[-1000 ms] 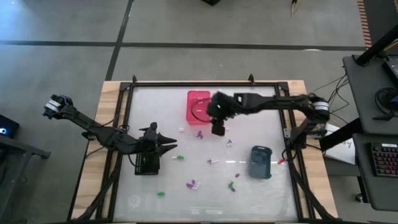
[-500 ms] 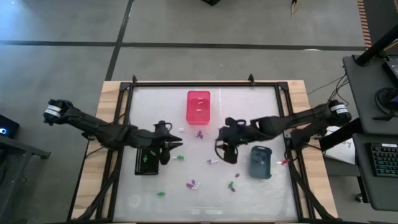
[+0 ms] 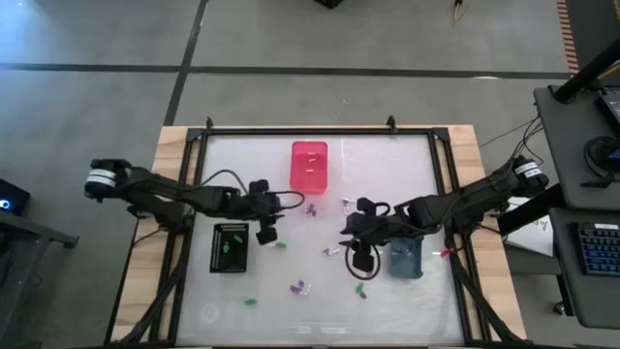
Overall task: Sort Halloween decoration
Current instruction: Put the bone toy into the red bin
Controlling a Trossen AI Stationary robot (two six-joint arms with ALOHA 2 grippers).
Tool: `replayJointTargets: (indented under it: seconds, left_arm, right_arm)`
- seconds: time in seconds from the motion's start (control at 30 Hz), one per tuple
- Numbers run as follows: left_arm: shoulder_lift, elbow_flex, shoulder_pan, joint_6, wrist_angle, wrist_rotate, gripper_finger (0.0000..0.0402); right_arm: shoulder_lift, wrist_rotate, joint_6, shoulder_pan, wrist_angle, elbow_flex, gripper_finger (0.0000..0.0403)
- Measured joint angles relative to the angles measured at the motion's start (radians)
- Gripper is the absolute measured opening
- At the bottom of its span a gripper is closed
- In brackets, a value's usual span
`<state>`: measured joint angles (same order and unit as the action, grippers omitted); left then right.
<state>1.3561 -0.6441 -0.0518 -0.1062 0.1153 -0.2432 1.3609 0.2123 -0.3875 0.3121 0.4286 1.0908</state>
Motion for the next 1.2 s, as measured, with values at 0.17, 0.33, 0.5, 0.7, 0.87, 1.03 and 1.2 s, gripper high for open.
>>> replayJointTargets:
  seconds: [0.17, 0.33, 0.5, 0.7, 0.87, 1.03, 1.2]
  left_arm:
    - [0.072, 0.002, 0.056, 0.117, -0.019, 0.0, 0.0075]
    - [0.112, 0.003, 0.098, 0.148, -0.021, 0.0, 0.0075]
    - [0.129, 0.004, 0.129, 0.159, -0.038, 0.045, 0.0075]
    - [0.13, 0.005, 0.136, 0.2, -0.043, 0.052, 0.0075]
    - [0.131, 0.018, 0.138, 0.229, -0.059, 0.052, 0.0075]
    - [0.131, 0.03, 0.142, 0.233, -0.072, 0.052, 0.0087]
    - [0.131, 0.032, 0.142, 0.23, -0.074, 0.045, 0.0115]
  right_arm:
    - [0.0, 0.009, -0.014, 0.028, 0.0, 0.0, 0.0128]
    - [0.0, 0.052, -0.014, 0.056, 0.0, 0.0, 0.0128]
    - [0.0, 0.077, -0.014, 0.064, 0.001, 0.0, 0.0128]
    - [0.0, 0.077, -0.012, 0.063, 0.002, 0.0, 0.0128]
    - [0.001, 0.077, -0.011, 0.063, 0.002, 0.0, 0.0128]
    - [0.001, 0.077, -0.01, 0.063, 0.002, 0.0, 0.0128]
    - [0.001, 0.077, -0.01, 0.063, 0.001, 0.0, 0.0128]
